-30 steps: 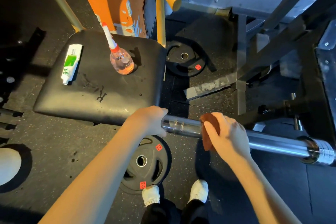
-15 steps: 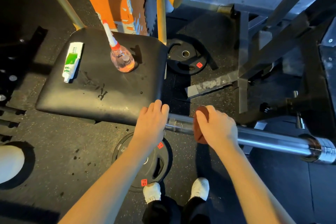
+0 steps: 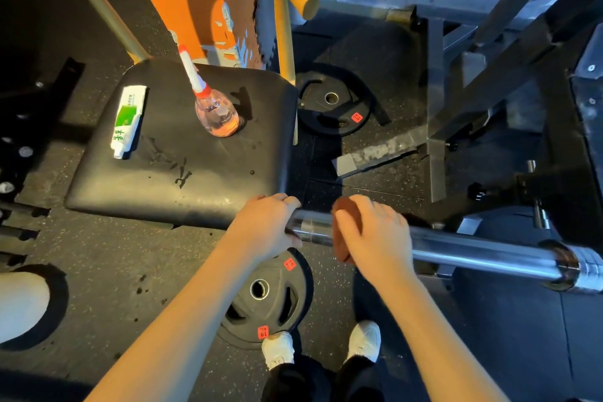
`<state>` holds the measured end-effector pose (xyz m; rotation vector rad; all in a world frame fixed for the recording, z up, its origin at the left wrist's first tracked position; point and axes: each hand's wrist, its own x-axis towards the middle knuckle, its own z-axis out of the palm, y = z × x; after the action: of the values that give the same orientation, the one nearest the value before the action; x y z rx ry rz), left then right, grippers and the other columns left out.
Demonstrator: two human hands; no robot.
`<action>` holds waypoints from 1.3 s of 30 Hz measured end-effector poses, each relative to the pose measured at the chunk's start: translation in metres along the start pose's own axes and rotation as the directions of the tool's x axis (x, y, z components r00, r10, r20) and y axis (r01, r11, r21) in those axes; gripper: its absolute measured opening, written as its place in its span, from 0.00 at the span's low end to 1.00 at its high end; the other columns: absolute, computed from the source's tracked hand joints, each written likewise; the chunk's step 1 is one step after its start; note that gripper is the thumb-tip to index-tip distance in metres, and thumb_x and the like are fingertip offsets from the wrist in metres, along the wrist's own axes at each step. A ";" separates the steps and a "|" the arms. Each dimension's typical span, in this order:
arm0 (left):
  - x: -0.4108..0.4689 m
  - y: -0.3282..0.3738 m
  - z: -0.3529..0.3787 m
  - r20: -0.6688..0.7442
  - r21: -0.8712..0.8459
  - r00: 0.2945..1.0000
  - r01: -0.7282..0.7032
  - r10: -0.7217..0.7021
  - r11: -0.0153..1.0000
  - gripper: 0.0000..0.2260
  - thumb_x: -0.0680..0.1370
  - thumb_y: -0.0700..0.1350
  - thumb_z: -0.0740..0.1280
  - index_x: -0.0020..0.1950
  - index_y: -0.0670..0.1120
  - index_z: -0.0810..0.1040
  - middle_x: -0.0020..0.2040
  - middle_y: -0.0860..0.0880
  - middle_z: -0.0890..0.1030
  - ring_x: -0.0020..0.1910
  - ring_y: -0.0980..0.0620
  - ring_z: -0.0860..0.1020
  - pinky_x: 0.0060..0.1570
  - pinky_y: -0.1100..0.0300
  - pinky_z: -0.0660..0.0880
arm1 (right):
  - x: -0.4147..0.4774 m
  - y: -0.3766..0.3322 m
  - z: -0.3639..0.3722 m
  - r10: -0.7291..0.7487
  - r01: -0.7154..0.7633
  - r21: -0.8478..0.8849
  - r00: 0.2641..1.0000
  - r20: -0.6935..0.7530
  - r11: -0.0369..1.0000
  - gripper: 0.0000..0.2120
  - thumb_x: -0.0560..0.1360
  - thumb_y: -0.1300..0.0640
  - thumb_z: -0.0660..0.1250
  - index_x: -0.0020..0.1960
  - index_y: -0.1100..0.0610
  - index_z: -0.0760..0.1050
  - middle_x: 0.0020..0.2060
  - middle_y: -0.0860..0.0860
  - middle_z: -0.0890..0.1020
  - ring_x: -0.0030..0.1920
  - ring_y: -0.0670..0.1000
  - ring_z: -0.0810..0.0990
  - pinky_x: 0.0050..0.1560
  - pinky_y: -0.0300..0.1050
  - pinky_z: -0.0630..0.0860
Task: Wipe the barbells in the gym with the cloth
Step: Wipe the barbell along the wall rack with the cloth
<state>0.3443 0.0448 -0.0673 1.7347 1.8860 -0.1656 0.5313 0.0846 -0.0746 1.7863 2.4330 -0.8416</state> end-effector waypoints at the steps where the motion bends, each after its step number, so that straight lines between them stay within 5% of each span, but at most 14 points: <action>1: -0.001 0.002 0.002 -0.051 0.051 0.999 0.002 0.001 0.999 0.27 0.71 0.55 0.73 0.66 0.49 0.71 0.59 0.51 0.75 0.60 0.49 0.74 0.58 0.58 0.66 | -0.006 -0.006 0.006 -0.068 0.068 0.010 0.997 -0.020 0.998 0.23 0.79 0.40 0.51 0.66 0.51 0.71 0.57 0.48 0.79 0.60 0.52 0.76 0.67 0.52 0.67; 4: -0.006 0.010 0.012 -0.163 0.101 0.987 0.017 0.000 0.995 0.25 0.71 0.52 0.75 0.62 0.48 0.69 0.58 0.50 0.71 0.58 0.49 0.72 0.52 0.58 0.64 | -0.028 0.010 0.011 -0.286 0.285 -0.031 0.958 -0.033 0.958 0.26 0.76 0.43 0.63 0.72 0.52 0.68 0.69 0.51 0.74 0.70 0.50 0.67 0.71 0.54 0.61; 7: -0.009 0.014 0.019 -0.219 0.050 0.976 0.023 -0.012 0.998 0.25 0.72 0.49 0.74 0.63 0.47 0.67 0.60 0.50 0.67 0.59 0.50 0.70 0.56 0.59 0.65 | -0.031 0.039 -0.002 -0.288 0.287 -0.007 0.957 -0.036 0.958 0.30 0.73 0.45 0.71 0.72 0.50 0.69 0.69 0.48 0.73 0.70 0.45 0.64 0.71 0.57 0.63; 10: -0.012 0.009 0.024 -0.170 -0.056 0.985 -0.045 0.035 0.997 0.32 0.72 0.49 0.74 0.72 0.45 0.64 0.68 0.49 0.66 0.66 0.50 0.68 0.65 0.58 0.64 | -0.018 0.026 -0.001 -0.170 0.173 0.010 0.975 -0.142 0.985 0.24 0.75 0.43 0.66 0.68 0.52 0.72 0.61 0.49 0.79 0.63 0.53 0.76 0.66 0.59 0.70; 13: -0.016 0.000 0.018 -0.069 -0.229 0.996 -0.070 0.056 0.971 0.34 0.76 0.47 0.70 0.78 0.44 0.57 0.77 0.49 0.59 0.73 0.50 0.64 0.70 0.57 0.63 | -0.014 -0.008 0.016 -0.192 0.195 0.007 0.973 -0.125 0.981 0.26 0.75 0.41 0.58 0.67 0.53 0.73 0.61 0.51 0.79 0.63 0.55 0.76 0.69 0.58 0.67; 18: -0.008 -0.002 0.003 -0.062 -0.130 0.997 -0.058 0.051 0.990 0.28 0.77 0.46 0.70 0.75 0.48 0.65 0.71 0.51 0.71 0.68 0.50 0.70 0.66 0.58 0.65 | -0.024 0.015 0.007 -0.306 0.306 -0.014 0.952 -0.001 0.952 0.29 0.74 0.46 0.70 0.73 0.50 0.68 0.70 0.49 0.72 0.71 0.53 0.69 0.71 0.51 0.57; 25: -0.013 -0.003 0.015 -0.230 -0.066 0.972 -0.062 0.045 0.996 0.29 0.70 0.46 0.77 0.69 0.47 0.74 0.65 0.52 0.77 0.69 0.51 0.70 0.67 0.55 0.61 | -0.028 0.031 -0.010 -0.099 0.095 -0.032 0.985 -0.139 0.995 0.26 0.76 0.44 0.66 0.70 0.53 0.71 0.64 0.51 0.78 0.66 0.55 0.74 0.69 0.60 0.67; 28: -0.016 -0.005 0.027 -0.324 -0.062 0.945 -0.078 0.054 0.995 0.29 0.56 0.40 0.82 0.56 0.44 0.82 0.53 0.50 0.84 0.56 0.46 0.79 0.53 0.52 0.74 | -0.022 -0.002 0.016 -0.192 0.186 -0.055 0.971 -0.139 0.981 0.26 0.76 0.43 0.62 0.69 0.54 0.71 0.65 0.52 0.77 0.66 0.55 0.75 0.71 0.58 0.63; 33: -0.019 0.002 0.037 -0.398 -0.074 0.917 -0.063 0.028 0.995 0.28 0.55 0.39 0.82 0.54 0.45 0.80 0.52 0.51 0.82 0.53 0.46 0.77 0.46 0.52 0.74 | -0.024 0.004 0.009 -0.318 0.311 -0.081 0.944 -0.090 0.947 0.29 0.71 0.46 0.74 0.68 0.53 0.73 0.65 0.51 0.78 0.66 0.54 0.76 0.68 0.56 0.67; 39: -0.027 -0.001 0.033 -0.368 -0.266 0.930 -0.091 -0.014 0.960 0.20 0.75 0.44 0.70 0.67 0.46 0.76 0.66 0.51 0.76 0.67 0.50 0.70 0.68 0.49 0.67 | -0.032 0.014 -0.006 -0.155 0.142 -0.076 0.966 -0.206 0.987 0.30 0.69 0.43 0.71 0.66 0.57 0.74 0.58 0.53 0.81 0.58 0.57 0.80 0.57 0.58 0.76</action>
<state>0.3539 0.0063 -0.0822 1.6887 2.0112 0.4531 0.5567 0.0614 -0.0655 1.7741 2.7212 -0.6057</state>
